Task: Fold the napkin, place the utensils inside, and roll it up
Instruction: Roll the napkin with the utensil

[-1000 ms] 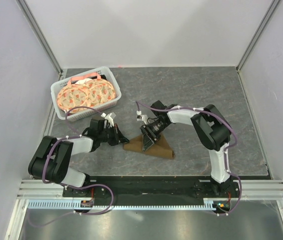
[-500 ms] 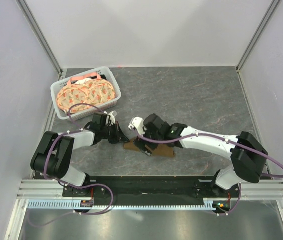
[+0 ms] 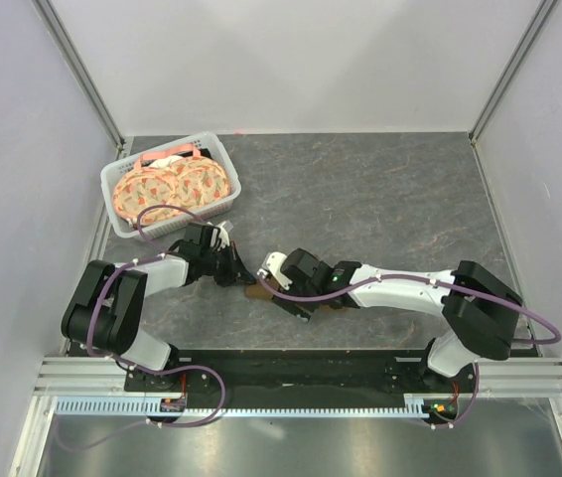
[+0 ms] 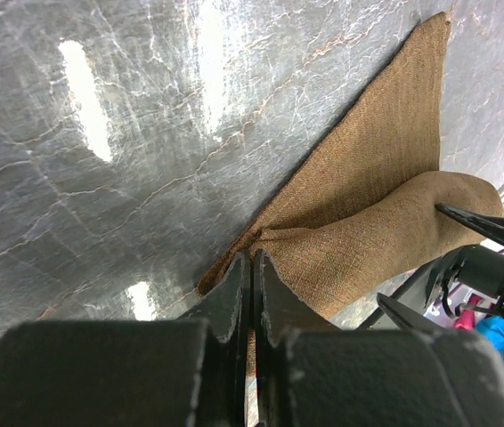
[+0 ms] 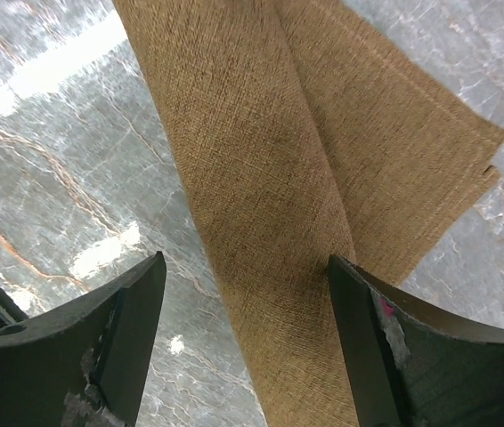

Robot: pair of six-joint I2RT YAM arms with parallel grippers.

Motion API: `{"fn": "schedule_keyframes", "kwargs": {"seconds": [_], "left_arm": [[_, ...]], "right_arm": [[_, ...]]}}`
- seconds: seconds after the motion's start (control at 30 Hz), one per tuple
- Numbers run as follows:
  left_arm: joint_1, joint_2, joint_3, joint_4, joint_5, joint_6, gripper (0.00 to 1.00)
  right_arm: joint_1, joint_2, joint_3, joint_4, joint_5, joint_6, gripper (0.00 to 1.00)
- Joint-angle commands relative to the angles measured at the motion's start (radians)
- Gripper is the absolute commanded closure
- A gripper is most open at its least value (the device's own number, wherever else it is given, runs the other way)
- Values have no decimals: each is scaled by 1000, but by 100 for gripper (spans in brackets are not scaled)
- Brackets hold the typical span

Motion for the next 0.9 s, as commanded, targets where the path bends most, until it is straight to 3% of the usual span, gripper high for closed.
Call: {"fn": "schedule_keyframes", "kwargs": {"seconds": [0.0,0.27,0.43,0.5,0.6,0.63,0.73,0.87], "left_arm": [[-4,7,20,-43,-27,24,98],[-4,1,31,-55,-19,24,98],[-4,-18,37,-63,-6,25,98],[-2,-36,41,-72,-4,21,98],[-1,-101,66,-112,-39,17,78],[-1,-142,81,-129,-58,19,62],[-1,-202,104,-193,-153,27,41],[1,-309,98,-235,-257,40,36]], "right_arm": [[5,29,-14,11,31,13,19],[0,109,-13,-3,53,10,23],[-27,163,12,-37,-16,-3,36],[-45,173,18,-40,-79,-10,47],[-73,176,18,-38,-156,-22,58],[-81,178,20,-37,-214,-26,60],[-118,180,24,-34,-332,-41,65],[-190,190,49,-23,-518,-41,68]]}}
